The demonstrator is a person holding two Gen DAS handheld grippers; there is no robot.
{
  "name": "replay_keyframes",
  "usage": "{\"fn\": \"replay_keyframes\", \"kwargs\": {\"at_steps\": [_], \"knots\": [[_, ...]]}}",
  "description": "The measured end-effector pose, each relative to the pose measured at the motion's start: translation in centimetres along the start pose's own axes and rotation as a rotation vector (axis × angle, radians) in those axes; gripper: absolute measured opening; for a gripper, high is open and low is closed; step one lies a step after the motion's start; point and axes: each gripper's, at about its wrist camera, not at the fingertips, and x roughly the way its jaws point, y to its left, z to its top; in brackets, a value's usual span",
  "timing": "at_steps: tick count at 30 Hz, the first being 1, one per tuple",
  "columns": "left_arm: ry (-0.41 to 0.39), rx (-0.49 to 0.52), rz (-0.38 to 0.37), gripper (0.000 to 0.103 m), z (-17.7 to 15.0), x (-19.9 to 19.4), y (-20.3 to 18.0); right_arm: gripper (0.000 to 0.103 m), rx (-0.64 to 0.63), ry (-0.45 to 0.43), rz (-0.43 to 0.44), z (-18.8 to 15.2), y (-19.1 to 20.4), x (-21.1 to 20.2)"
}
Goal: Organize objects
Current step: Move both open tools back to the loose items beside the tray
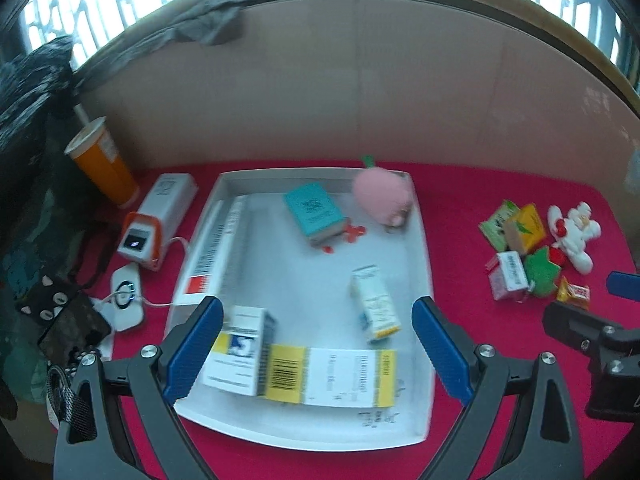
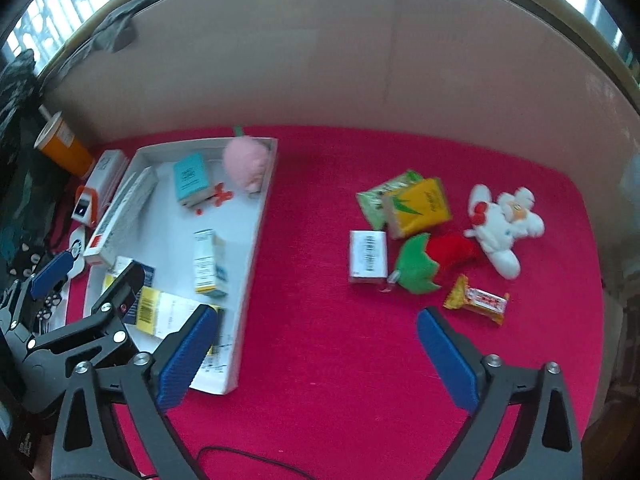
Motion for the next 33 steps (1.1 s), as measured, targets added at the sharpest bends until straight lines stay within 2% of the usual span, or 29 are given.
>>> {"fn": "replay_keyframes", "kwargs": {"at_steps": [10, 17, 23, 28, 33], "knots": [[0.07, 0.089, -0.066, 0.095, -0.1, 1.9, -7.1, 0.103, 0.184, 0.045, -0.03, -1.8, -9.8, 1.1], [0.115, 0.173, -0.102, 0.095, 0.3, 4.3, -12.1, 0.103, 0.257, 0.079, -0.039, -2.9, -15.7, 2.2], [0.205, 0.073, -0.095, 0.095, 1.0, 7.8, -14.3, 0.103, 0.327, 0.108, -0.044, -3.6, -20.3, 3.4], [0.213, 0.046, -0.142, 0.095, 1.8, 9.2, -16.7, 0.103, 0.366, 0.135, -0.037, -4.0, -23.4, 4.5], [0.233, 0.035, -0.071, 0.095, 2.0, 11.2, -18.6, 0.103, 0.342, 0.122, -0.012, -3.7, -24.7, 4.8]]}}
